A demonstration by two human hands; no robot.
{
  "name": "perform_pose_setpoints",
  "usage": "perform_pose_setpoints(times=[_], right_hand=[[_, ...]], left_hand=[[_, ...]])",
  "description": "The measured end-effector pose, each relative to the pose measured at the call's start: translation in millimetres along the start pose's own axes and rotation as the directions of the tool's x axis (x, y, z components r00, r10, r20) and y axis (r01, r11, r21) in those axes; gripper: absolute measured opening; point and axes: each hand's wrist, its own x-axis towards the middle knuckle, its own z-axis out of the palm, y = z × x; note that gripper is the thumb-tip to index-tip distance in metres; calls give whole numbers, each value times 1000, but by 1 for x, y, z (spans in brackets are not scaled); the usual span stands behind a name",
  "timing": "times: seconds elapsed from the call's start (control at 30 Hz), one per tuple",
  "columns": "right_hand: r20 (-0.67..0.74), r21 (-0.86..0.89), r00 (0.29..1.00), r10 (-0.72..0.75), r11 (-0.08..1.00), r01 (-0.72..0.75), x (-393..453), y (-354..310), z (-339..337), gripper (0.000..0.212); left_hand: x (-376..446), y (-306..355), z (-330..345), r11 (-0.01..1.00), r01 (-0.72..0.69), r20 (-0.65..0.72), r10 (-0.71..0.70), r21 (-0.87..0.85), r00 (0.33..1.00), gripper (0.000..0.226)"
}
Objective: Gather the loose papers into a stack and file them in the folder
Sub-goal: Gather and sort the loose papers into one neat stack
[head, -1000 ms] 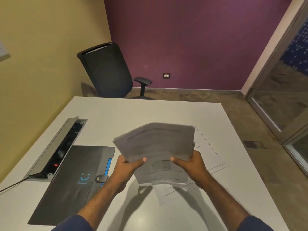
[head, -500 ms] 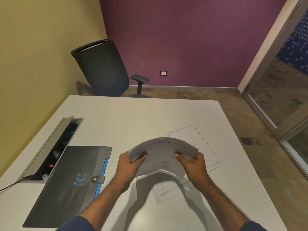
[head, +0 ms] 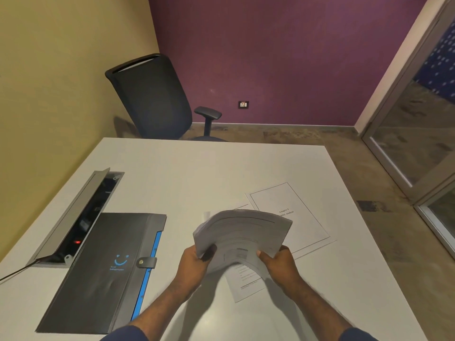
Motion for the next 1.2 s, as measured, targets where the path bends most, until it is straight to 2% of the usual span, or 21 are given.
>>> perform_pose_setpoints(times=[0.13, 0.2, 0.23, 0.3, 0.4, 0.53, 0.67, 0.8, 1.07, 1.2], right_hand=[[5, -44, 998, -62, 997, 62, 4, -4, -2, 16], [15, -44, 994, -107, 993, 108, 6, -8, -3, 11], [22, -39, 992, -124, 991, 124, 7, -11, -4, 12], [52, -24, 989, -137, 990, 139, 9, -14, -5, 13], [111, 39, 987, -114, 993, 111, 12, -16, -7, 13], [35, -2, 999, -9, 1000, 9, 22, -3, -12, 12], [-16, -147, 998, 54, 987, -56, 34, 16, -17, 13], [-45, -359, 999, -15, 933, -2, 43, 27, -20, 22], [-145, -505, 987, -62, 863, -19, 64, 22, -10, 18], [-113, -661, 991, -67, 750, -24, 82, 19, -3, 25]], left_hand=[[4, 0, -1, 1000, 0, -15, 0, 2, 1000, 24], [7, 2, -3, 1000, 16, 5, -16, -21, 1000, 19], [8, 4, -5, 999, 25, 10, -24, -43, 1000, 15], [11, 3, -10, 995, 32, 17, -30, -90, 999, 22], [17, -3, -21, 993, 77, -32, -80, -87, 996, 18], [29, -22, -40, 980, 196, -170, -197, -22, 966, 8], [36, -38, -60, 951, 304, -245, -308, -57, 919, 16], [38, -51, -75, 935, 354, -282, -349, -32, 894, 25], [41, -62, -84, 902, 425, -276, -429, -77, 860, 18], [43, -64, -84, 899, 433, -269, -435, -68, 859, 21]])
